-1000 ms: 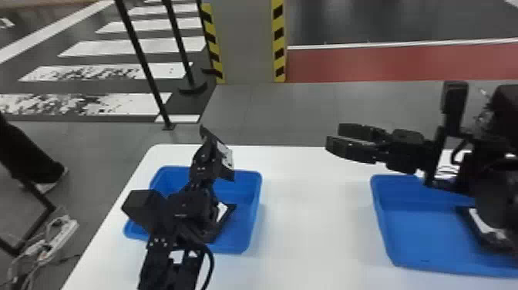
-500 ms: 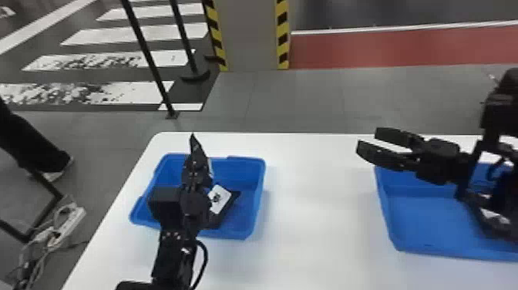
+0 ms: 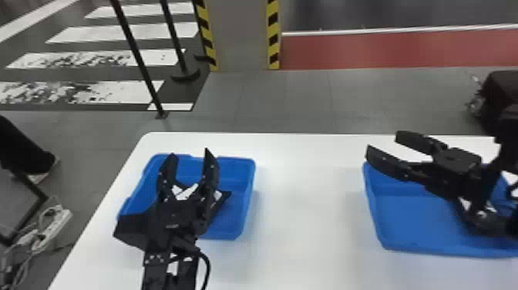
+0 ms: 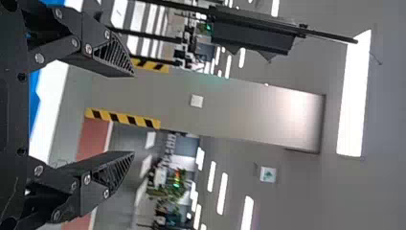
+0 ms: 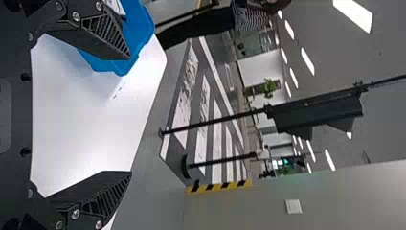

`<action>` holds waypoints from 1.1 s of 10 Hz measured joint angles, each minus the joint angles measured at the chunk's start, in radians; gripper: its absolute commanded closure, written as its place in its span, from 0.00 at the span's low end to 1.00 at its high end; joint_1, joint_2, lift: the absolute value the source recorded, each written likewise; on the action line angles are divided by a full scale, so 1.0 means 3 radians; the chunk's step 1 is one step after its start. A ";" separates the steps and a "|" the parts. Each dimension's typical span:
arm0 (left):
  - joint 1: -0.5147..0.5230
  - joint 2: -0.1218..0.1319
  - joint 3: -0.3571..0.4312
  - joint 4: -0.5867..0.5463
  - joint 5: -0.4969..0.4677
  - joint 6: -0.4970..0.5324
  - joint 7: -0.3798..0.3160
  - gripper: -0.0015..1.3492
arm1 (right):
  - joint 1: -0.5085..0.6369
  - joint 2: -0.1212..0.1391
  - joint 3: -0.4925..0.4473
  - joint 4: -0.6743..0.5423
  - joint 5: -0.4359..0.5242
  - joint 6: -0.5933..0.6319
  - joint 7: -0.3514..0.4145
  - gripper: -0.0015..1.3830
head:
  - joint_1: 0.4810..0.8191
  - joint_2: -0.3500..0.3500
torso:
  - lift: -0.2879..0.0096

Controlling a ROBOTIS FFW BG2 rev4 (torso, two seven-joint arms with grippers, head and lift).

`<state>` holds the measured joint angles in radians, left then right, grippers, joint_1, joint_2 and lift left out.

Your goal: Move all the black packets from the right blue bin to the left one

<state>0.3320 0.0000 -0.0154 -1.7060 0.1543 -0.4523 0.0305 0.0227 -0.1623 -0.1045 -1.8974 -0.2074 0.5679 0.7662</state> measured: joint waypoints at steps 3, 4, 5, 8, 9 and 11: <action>0.0110 0.0000 -0.0123 -0.0145 0.0295 -0.0238 -0.0181 0.07 | 0.0768 0.0027 -0.0307 -0.0982 0.0033 0.0303 -0.0707 0.16 | 0.63 0.53 | 0.60; 0.0125 0.0000 -0.0137 -0.0181 0.0302 -0.0193 -0.0178 0.07 | 0.0976 0.0029 -0.0387 -0.1233 0.0085 0.0536 -0.0921 0.18 | 0.63 0.50 | 0.60; 0.0138 0.0000 -0.0135 -0.0200 0.0299 -0.0137 -0.0178 0.07 | 0.1077 0.0030 -0.0463 -0.1350 0.0170 0.0787 -0.1015 0.18 | 0.63 0.45 | 0.60; 0.0191 0.0000 -0.0104 -0.0318 0.0274 0.0061 -0.0178 0.07 | 0.0787 0.0022 -0.0602 -0.0956 0.0525 0.1181 -0.1067 0.18 | 0.63 0.34 | 0.60; 0.0189 0.0000 -0.0099 -0.0322 0.0273 0.0072 -0.0178 0.07 | 0.0603 0.0007 -0.0628 -0.0610 0.0563 0.1141 -0.1067 0.18 | 0.63 0.32 | 0.60; 0.0200 0.0000 -0.0095 -0.0330 0.0282 0.0074 -0.0178 0.07 | 0.0306 -0.0017 -0.0657 -0.0074 0.0630 0.1080 -0.1132 0.18 | 0.63 0.28 | 0.60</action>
<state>0.3920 0.0000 -0.0440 -1.8050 0.2389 -0.4300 -0.0229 0.1146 -0.1674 -0.3016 -1.9197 -0.0185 0.8919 0.4266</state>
